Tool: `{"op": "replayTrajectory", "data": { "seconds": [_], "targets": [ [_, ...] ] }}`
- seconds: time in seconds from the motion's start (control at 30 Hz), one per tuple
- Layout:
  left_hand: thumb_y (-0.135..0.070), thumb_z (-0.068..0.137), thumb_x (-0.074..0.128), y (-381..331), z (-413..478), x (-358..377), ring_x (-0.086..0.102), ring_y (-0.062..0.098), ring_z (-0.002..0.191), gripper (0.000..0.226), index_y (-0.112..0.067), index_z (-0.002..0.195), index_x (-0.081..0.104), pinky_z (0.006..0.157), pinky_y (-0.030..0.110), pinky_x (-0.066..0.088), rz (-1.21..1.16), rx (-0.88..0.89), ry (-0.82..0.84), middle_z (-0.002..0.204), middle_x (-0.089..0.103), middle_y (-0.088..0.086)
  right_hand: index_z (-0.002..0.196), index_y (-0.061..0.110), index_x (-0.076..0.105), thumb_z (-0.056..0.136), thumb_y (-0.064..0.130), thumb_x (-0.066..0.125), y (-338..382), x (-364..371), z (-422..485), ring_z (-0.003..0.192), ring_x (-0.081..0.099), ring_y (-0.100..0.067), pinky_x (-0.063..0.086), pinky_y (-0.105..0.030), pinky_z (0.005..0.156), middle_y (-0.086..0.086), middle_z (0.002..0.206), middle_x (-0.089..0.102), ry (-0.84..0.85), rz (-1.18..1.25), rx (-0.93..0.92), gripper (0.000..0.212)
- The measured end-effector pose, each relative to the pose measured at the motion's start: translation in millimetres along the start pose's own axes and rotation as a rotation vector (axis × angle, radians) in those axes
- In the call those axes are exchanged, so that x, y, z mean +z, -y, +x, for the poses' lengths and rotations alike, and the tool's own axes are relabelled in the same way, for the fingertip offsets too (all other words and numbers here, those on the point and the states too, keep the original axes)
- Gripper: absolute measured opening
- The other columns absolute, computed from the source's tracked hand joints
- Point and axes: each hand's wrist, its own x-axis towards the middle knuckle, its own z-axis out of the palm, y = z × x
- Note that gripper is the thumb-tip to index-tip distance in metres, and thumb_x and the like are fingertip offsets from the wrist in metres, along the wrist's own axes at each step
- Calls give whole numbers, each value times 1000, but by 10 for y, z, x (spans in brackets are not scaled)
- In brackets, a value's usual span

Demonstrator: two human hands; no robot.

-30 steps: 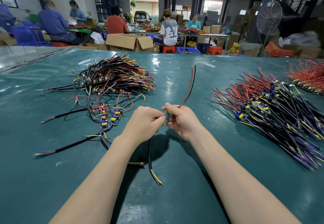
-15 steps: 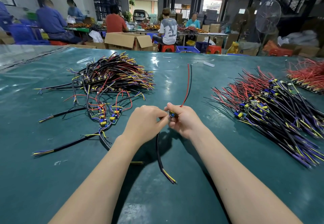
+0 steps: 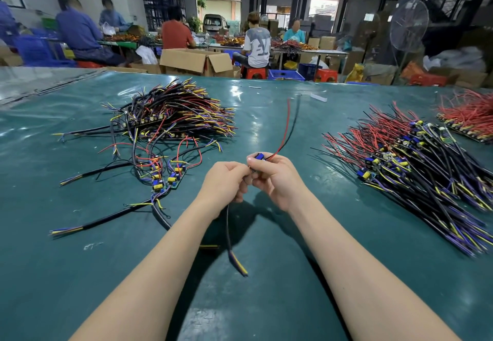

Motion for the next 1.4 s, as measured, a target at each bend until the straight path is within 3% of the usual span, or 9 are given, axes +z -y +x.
{"op": "replayTrajectory", "data": {
  "seconds": [0.13, 0.3, 0.5, 0.7, 0.8, 1.0, 1.2, 1.27, 1.4],
  "targets": [
    [-7, 87, 46, 11, -7, 32, 37, 8, 30, 40, -11, 48, 49, 36, 14, 33, 10, 44, -53, 34, 43, -6, 70, 8, 56, 89, 3, 51, 13, 0, -4, 44, 44, -10, 35, -22, 56, 2, 49, 53, -35, 106, 22, 20],
    [-14, 90, 46, -9, 6, 31, 34, 5, 31, 38, -13, 52, 48, 36, 11, 32, -151, -125, -10, 35, 40, -9, 70, 7, 53, 90, 1, 49, 14, 12, -13, 57, 39, -18, 34, -25, 59, -8, 64, 47, -11, 121, 10, 21],
    [-14, 94, 46, 36, -20, 61, 39, 4, 34, 38, -13, 58, 56, 36, 14, 34, -13, 41, -19, 40, 48, -9, 79, 10, 51, 87, -5, 52, -22, 9, -15, 38, 47, -9, 44, -17, 46, 3, 49, 52, -53, 142, -3, 17],
    [-15, 98, 42, -43, -50, 34, 48, -1, 39, 25, -10, 84, 63, 40, 14, 43, -318, -203, 268, 47, 57, -9, 81, 9, 48, 83, -10, 57, -33, -56, 20, 33, 47, -5, 44, -15, 42, -3, 65, 44, -249, 176, -75, 21],
    [-14, 96, 45, -68, -56, 17, 46, -1, 36, 26, -9, 79, 64, 37, 11, 40, -466, -308, 241, 47, 57, -8, 80, 9, 48, 83, -8, 59, -37, -51, 26, 33, 49, -8, 45, -17, 42, -3, 60, 47, -256, 239, -60, 21],
    [-13, 95, 48, -77, -45, 31, 46, -2, 35, 24, -9, 77, 64, 35, 9, 37, -527, -345, 176, 48, 59, -7, 71, 7, 57, 92, 16, 53, -53, -47, 9, 35, 48, -5, 46, -19, 52, 7, 41, 48, -72, 232, 178, 23],
    [-13, 94, 49, -92, -29, 6, 48, -1, 35, 20, -5, 82, 63, 33, 9, 37, -694, -490, 150, 52, 63, -3, 65, 9, 57, 90, 11, 56, -56, -56, 50, 47, 35, -8, 32, -15, 47, 3, 47, 48, -214, 184, 96, 25],
    [-11, 93, 49, -105, -38, -3, 47, -1, 35, 19, -5, 81, 63, 32, 8, 32, -633, -466, 181, 51, 61, -4, 65, 9, 57, 89, 11, 57, -46, -57, 43, 42, 37, -6, 32, -14, 45, 5, 42, 47, -225, 152, 62, 25],
    [-5, 90, 51, -121, -72, -16, 39, -1, 35, 21, -6, 73, 64, 32, 8, 24, -236, -312, 217, 46, 54, -6, 63, 5, 56, 89, 7, 57, -64, -36, 9, 31, 36, -4, 38, -13, 40, 8, 35, 37, -165, 43, -7, 26]
  ]
}}
